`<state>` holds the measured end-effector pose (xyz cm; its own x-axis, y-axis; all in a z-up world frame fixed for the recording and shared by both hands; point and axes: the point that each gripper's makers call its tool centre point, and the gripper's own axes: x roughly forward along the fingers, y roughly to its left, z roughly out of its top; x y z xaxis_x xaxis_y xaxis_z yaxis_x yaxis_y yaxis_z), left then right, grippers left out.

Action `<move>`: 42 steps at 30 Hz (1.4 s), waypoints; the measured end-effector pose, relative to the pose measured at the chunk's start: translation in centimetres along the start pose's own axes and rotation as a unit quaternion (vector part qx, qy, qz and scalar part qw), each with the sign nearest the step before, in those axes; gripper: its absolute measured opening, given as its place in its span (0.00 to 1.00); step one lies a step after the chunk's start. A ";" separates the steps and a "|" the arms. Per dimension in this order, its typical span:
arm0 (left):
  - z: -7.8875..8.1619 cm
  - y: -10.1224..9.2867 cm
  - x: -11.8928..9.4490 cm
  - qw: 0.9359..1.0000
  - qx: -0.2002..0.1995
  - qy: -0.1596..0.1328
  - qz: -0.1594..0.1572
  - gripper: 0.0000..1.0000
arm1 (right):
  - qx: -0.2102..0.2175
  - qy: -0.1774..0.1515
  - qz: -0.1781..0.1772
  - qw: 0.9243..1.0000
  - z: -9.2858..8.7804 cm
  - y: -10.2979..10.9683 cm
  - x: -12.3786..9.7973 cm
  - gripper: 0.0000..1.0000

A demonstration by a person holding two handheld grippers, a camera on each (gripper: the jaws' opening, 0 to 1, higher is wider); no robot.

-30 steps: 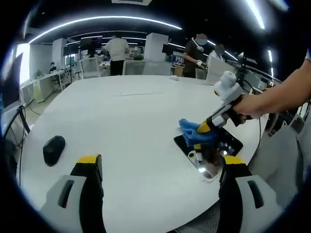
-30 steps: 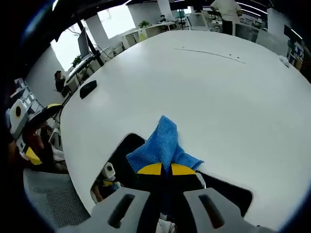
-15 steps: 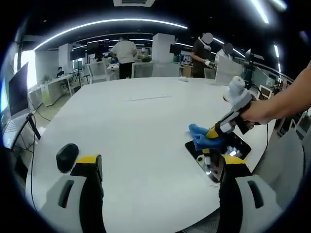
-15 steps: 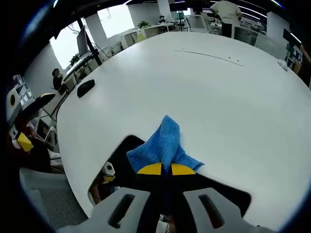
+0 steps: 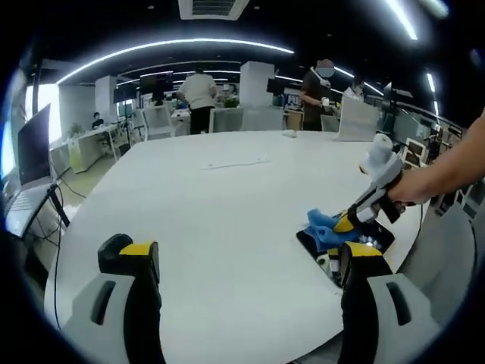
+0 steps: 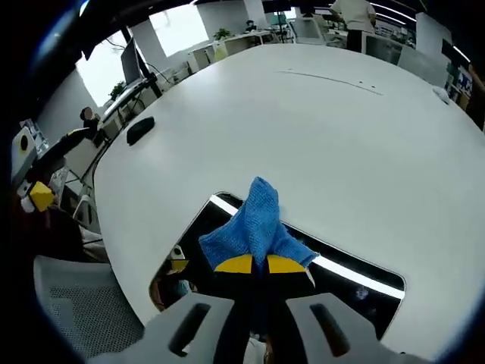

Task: Wipe the mirror surface with the cleaning cloth until all visible marks leave the cleaned area.

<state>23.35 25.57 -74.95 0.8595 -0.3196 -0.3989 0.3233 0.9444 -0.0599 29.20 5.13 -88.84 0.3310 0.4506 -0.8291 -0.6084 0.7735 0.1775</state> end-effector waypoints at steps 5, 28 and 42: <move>-0.6 -1.4 0.2 1.000 0.007 0.007 -0.014 0.99 | 0.006 -0.005 0.005 1.000 -1.0 1.2 -1.2 0.00; -1.0 -3.6 1.1 0.999 -0.010 -0.001 -0.048 0.99 | -0.023 0.024 0.031 0.999 -5.2 5.8 -3.4 0.00; -0.3 -3.7 0.8 0.999 -0.014 -0.011 -0.045 0.99 | -0.040 0.029 0.032 0.998 -4.9 5.6 -3.1 0.00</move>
<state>22.72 21.82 -75.35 0.8365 -0.4038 -0.3705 0.3878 0.9138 -0.1204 21.17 5.88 -87.85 0.2492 0.4700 -0.8467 -0.6841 0.7043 0.1896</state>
